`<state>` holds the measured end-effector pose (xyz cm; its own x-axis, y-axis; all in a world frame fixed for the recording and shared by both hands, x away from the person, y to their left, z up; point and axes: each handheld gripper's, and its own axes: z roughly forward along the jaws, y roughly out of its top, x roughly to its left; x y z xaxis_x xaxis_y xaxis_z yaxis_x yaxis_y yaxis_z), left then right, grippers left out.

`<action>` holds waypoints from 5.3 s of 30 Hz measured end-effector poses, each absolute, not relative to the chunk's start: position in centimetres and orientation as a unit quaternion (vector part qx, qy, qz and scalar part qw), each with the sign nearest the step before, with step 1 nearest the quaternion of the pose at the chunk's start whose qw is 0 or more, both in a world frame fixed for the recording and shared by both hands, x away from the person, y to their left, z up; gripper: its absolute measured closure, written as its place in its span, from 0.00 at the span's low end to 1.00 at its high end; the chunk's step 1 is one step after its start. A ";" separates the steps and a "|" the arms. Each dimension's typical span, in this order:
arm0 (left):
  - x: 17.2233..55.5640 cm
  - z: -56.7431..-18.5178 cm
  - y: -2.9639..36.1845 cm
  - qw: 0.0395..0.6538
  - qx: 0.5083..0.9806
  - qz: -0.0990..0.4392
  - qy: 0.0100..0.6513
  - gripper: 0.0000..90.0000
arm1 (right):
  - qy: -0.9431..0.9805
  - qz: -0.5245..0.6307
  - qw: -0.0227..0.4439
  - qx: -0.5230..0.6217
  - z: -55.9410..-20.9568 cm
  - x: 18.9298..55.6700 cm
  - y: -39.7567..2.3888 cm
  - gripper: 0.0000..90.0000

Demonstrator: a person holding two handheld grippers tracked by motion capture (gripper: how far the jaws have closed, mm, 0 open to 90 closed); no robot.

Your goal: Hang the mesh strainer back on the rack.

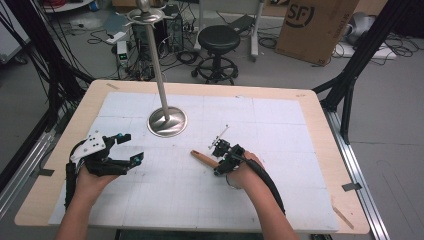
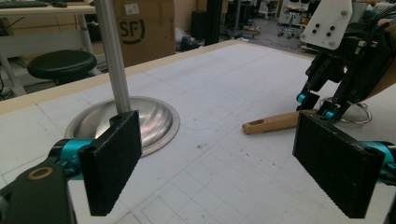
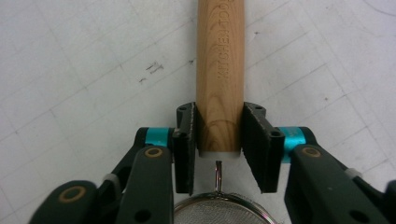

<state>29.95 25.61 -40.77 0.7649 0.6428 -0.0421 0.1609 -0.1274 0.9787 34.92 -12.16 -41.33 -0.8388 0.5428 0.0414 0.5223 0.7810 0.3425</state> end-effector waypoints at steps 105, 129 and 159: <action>30.0 -40.5 25.9 0.610 0.714 0.199 0.278 0.18 | 0.785 0.569 0.147 0.197 -21.1 44.3 -13.0 0.76; 29.9 -40.3 26.1 0.615 0.711 0.200 0.277 0.18 | 0.781 0.564 0.171 0.207 -18.9 46.4 -10.8 0.76; 29.8 -40.3 26.1 0.616 0.710 0.199 0.277 0.18 | 0.803 0.549 0.150 0.177 -19.2 45.2 -8.5 0.76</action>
<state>29.83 26.11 -40.27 0.7679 0.6380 -0.0580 0.1480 -0.0887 0.9850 45.18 -8.54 -19.24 -0.8925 0.4486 -0.0460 0.1196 0.3337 0.9351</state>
